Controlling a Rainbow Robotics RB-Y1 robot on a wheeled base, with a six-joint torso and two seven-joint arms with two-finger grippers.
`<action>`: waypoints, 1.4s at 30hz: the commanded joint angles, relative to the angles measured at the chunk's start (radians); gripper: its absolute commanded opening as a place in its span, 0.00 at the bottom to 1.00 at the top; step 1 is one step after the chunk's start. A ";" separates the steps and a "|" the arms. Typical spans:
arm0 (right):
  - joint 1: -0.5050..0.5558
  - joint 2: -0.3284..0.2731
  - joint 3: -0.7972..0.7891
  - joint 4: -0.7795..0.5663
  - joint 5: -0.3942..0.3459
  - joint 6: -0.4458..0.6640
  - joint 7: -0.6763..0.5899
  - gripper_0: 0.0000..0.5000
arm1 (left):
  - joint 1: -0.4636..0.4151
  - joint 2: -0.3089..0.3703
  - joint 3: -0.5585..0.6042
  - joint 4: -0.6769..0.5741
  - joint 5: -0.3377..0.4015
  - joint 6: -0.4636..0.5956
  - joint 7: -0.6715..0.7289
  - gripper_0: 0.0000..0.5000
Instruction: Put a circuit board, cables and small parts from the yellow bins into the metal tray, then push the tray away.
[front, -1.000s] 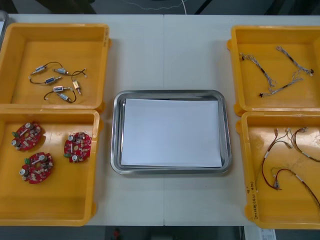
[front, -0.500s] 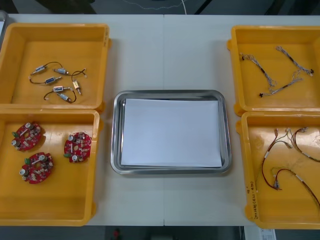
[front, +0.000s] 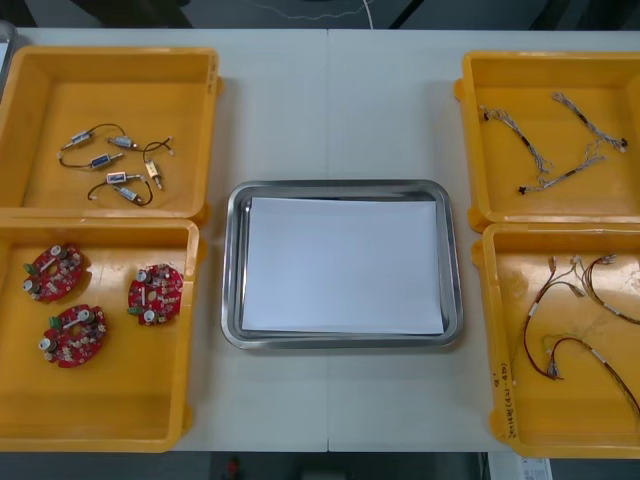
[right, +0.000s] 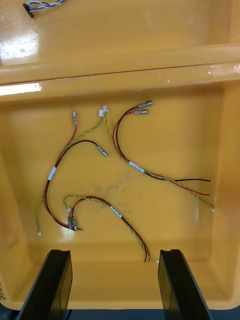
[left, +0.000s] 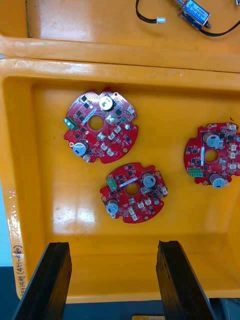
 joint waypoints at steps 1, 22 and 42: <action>0.000 -0.001 0.000 -0.005 0.000 0.000 0.000 1.00 | 0.000 0.000 0.000 -0.002 0.000 0.000 0.000 1.00; 0.000 -0.001 0.000 -0.005 0.000 0.000 0.000 1.00 | 0.000 0.000 0.000 -0.002 0.000 0.000 0.000 1.00; 0.000 -0.001 0.000 -0.005 0.000 0.000 0.000 1.00 | 0.000 0.000 0.000 -0.002 0.000 0.000 0.000 1.00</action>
